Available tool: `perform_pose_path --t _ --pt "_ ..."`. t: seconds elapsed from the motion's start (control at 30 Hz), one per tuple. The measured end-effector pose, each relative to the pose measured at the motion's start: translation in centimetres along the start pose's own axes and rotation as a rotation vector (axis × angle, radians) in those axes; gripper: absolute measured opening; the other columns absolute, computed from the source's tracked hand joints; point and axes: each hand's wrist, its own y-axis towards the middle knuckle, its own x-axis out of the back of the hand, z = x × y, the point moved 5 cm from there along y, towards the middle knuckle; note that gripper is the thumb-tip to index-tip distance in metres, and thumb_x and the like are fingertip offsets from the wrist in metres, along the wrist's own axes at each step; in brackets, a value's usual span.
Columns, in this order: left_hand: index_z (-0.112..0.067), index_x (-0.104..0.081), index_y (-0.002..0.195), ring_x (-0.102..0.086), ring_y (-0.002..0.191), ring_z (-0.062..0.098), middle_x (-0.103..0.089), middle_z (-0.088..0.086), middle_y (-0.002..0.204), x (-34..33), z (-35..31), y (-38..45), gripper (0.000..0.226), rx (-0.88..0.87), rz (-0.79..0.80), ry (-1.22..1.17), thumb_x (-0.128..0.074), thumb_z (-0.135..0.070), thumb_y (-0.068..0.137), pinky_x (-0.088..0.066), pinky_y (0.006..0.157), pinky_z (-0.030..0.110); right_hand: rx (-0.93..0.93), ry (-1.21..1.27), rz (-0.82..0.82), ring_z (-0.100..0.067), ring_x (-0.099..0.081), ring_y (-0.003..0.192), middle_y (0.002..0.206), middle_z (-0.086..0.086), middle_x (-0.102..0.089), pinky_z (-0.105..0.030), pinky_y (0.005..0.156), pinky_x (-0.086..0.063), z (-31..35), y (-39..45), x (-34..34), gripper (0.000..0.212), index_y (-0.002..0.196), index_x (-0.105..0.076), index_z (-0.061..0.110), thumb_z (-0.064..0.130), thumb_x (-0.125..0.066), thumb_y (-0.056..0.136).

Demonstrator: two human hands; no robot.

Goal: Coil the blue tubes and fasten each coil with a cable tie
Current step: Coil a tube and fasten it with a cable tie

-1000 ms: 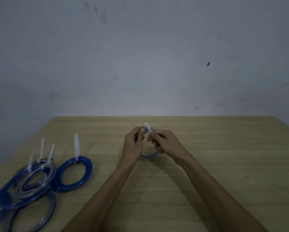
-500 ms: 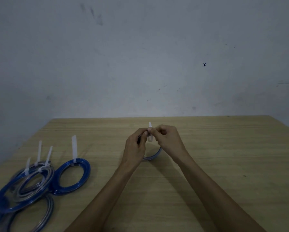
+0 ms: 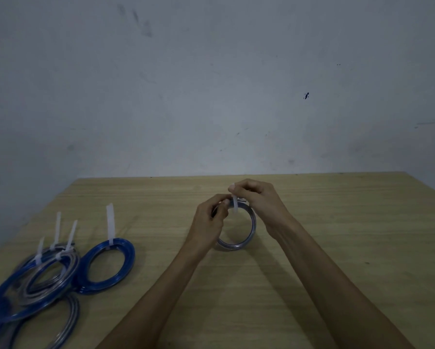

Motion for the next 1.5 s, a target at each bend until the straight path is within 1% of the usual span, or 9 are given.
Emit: perform_pose_path --t 0.23,0.47,0.67,0.77,0.9,1.03,1.17,1.3,1.5 --pt "-0.021 -0.074 0.111 -0.043 0.063 0.005 -0.05 -0.017 0.062 0.1 1.3 0.2 0.024 0.127 -0.003 -0.115 -0.05 -0.017 0.105 -0.037 0.057 0.023 0.088 -0.102 0.016 -0.007 -0.069 0.079 0.084 -0.003 -0.074 -0.015 0.071 -0.051 0.7 0.0 0.4 0.005 0.087 -0.075 0.005 0.008 -0.071 0.09" --pt "-0.027 -0.07 0.114 -0.043 0.062 0.004 -0.055 -0.019 0.061 -0.3 0.6 -0.1 0.023 0.115 0.079 -0.091 -0.05 -0.019 0.105 -0.035 0.055 0.022 0.05 -0.321 0.045 0.004 -0.06 0.068 0.088 -0.002 -0.071 -0.018 0.064 -0.042 0.7 0.0 1.0 0.017 0.082 -0.069 0.013 0.021 -0.066 0.096" --pt "-0.027 -0.074 0.115 -0.042 0.065 0.007 -0.049 -0.015 0.065 -0.7 0.5 -0.3 0.026 0.124 0.128 -0.092 -0.051 -0.019 0.105 -0.033 0.057 0.025 0.016 -0.36 -0.026 0.001 -0.047 0.039 0.089 -0.008 -0.073 -0.019 0.036 -0.035 0.7 0.2 2.2 0.021 0.089 -0.06 0.004 0.019 -0.056 0.103" --pt "-0.024 -0.075 0.113 -0.041 0.063 0.007 -0.047 -0.012 0.064 -1.1 0.5 -0.5 0.026 0.136 0.159 -0.109 -0.051 -0.018 0.105 -0.033 0.056 0.024 0.054 -0.486 -0.095 -0.003 -0.052 0.045 0.086 -0.004 -0.073 -0.024 0.041 -0.041 0.3 0.4 2.6 0.019 0.091 -0.054 0.012 0.025 -0.051 0.105" --pt "-0.024 -0.075 0.111 -0.04 0.061 0.008 -0.046 -0.011 0.062 -1.1 0.8 -0.4 0.026 0.202 0.124 -0.158 -0.051 -0.017 0.104 -0.031 0.055 0.024 0.211 -0.636 -0.142 -0.013 -0.063 0.071 0.081 0.008 -0.066 -0.039 0.065 -0.052 -0.1 0.5 1.7 0.019 0.089 -0.048 0.022 0.033 -0.05 0.105" --pt "-0.023 -0.076 0.109 -0.039 0.055 0.006 -0.045 -0.01 0.058 -1.1 0.9 -0.5 0.026 0.272 0.103 -0.201 -0.052 -0.014 0.103 -0.028 0.053 0.024 0.291 -0.636 -0.163 -0.005 -0.05 0.069 0.093 0.007 -0.055 -0.028 0.063 -0.042 -0.9 0.7 1.2 0.016 0.089 -0.051 0.022 0.031 -0.054 0.102" --pt "-0.018 -0.076 0.104 -0.035 0.053 0.008 -0.041 -0.009 0.056 -1.3 0.9 -0.6 0.023 0.32 0.073 -0.247 -0.053 -0.015 0.102 -0.025 0.051 0.024 0.271 -0.536 -0.157 -0.01 -0.05 0.068 0.094 -0.001 -0.059 -0.024 0.064 -0.038 -1.3 0.6 1.2 0.015 0.09 -0.055 0.016 0.025 -0.057 0.101" --pt "-0.016 -0.076 0.1 -0.037 0.052 0.004 -0.045 -0.016 0.054 -1.3 0.6 -0.9 0.024 0.274 0.016 -0.194 -0.06 -0.035 0.1 -0.03 0.049 0.019 0.28 -0.521 -0.147 -0.006 -0.051 0.069 0.095 -0.002 -0.06 -0.02 0.063 -0.038 -1.3 0.5 0.8 0.015 0.088 -0.054 0.018 0.024 -0.058 0.101" --pt "-0.015 -0.077 0.094 -0.039 0.051 0.002 -0.046 -0.017 0.051 -0.9 0.5 -0.6 0.021 0.288 -0.023 -0.175 -0.068 -0.033 0.094 -0.03 0.051 0.023 0.246 -0.449 -0.154 -0.005 -0.055 0.08 0.097 -0.002 -0.06 -0.018 0.069 -0.042 -1.0 0.6 0.8 0.015 0.089 -0.055 0.018 0.024 -0.057 0.102"
